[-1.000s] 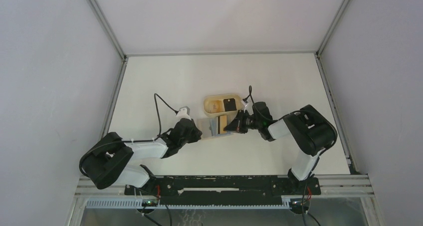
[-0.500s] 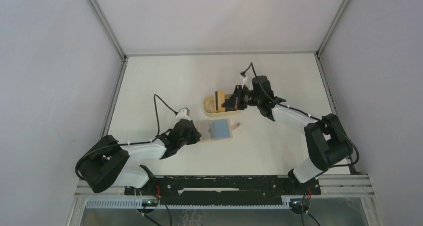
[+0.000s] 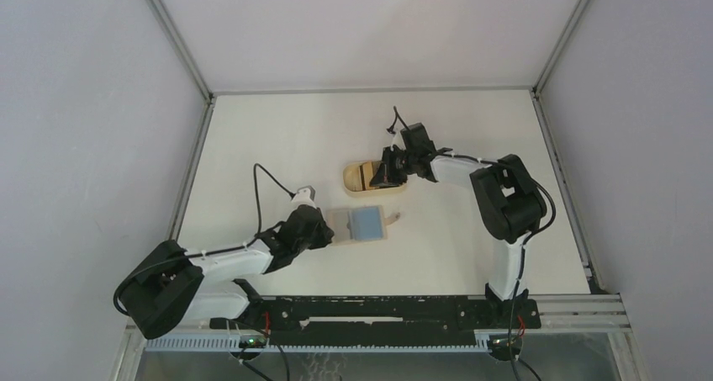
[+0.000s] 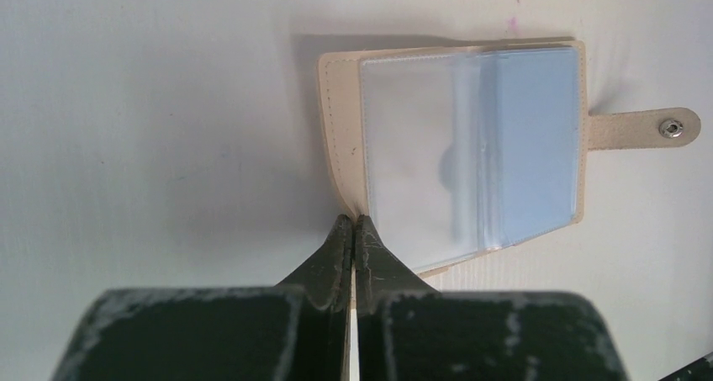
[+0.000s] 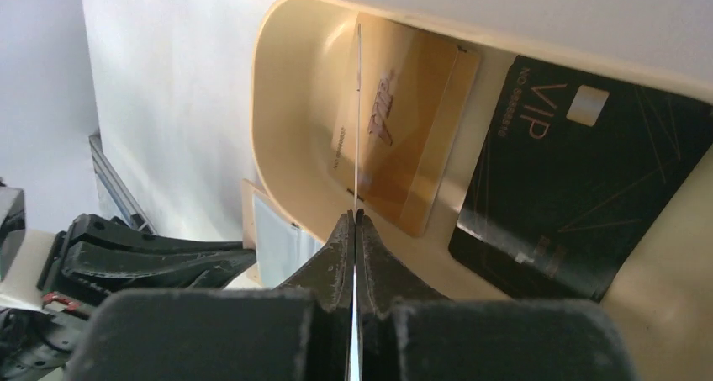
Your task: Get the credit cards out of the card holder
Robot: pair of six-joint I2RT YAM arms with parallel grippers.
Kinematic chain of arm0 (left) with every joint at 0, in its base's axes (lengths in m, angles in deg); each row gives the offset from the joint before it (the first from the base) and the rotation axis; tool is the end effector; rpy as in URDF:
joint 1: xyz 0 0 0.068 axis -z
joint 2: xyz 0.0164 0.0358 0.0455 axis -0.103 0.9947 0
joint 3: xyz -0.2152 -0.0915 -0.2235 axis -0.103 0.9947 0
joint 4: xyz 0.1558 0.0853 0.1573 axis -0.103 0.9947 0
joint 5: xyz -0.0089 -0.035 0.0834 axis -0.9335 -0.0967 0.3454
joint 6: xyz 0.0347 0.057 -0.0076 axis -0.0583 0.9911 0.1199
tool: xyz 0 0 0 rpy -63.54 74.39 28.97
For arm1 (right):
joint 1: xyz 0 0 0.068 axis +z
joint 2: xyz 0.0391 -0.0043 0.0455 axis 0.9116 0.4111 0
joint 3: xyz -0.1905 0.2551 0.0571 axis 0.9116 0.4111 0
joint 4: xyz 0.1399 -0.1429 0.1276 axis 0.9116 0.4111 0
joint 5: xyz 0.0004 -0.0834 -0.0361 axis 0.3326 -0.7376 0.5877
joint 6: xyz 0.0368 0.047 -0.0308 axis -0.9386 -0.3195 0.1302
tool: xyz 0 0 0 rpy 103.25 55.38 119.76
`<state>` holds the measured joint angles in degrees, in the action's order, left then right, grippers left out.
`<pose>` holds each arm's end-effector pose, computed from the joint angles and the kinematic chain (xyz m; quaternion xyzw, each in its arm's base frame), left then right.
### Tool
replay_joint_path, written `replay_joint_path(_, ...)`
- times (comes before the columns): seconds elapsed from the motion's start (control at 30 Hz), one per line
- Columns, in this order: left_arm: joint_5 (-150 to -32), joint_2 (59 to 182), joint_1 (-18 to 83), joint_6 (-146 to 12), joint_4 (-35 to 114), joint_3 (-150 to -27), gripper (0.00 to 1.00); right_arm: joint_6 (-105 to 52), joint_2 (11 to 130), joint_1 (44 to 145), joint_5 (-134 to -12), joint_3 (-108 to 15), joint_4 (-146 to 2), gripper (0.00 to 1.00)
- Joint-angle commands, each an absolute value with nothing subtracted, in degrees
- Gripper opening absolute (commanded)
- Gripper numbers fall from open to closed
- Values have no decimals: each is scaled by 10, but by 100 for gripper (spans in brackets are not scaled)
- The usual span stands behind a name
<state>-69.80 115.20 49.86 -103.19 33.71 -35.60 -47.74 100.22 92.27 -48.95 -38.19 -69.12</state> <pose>0.1441 -0.1224 0.1913 -0.0732 0.9112 -0.2093 0.3473 0.3575 0.2101 0.2159 -0.0892 0.8958 0.3882 0.1972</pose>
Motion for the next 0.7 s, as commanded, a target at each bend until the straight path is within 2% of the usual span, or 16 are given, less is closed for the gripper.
replay_joint_path(0.0, -696, 1146, 503, -1017, 393, -329, 0, -456, 1013, 934, -504, -408, -694, 0)
replay_joint_path(0.27, -693, 1136, 503, -1018, 398, -326, 0, -453, 1037, 945, -501, -435, -685, 0)
replay_joint_path(0.53, -677, 1111, 503, -1020, 430, -327, 0, -440, 1024, 943, -517, -437, -666, 22)
replay_joint_path(0.6, -674, 1100, 503, -1020, 447, -330, 0, -435, 1013, 942, -523, -437, -661, 33)
replay_joint_path(0.67, -672, 1084, 503, -1020, 458, -333, 0, -427, 999, 940, -535, -437, -654, 49)
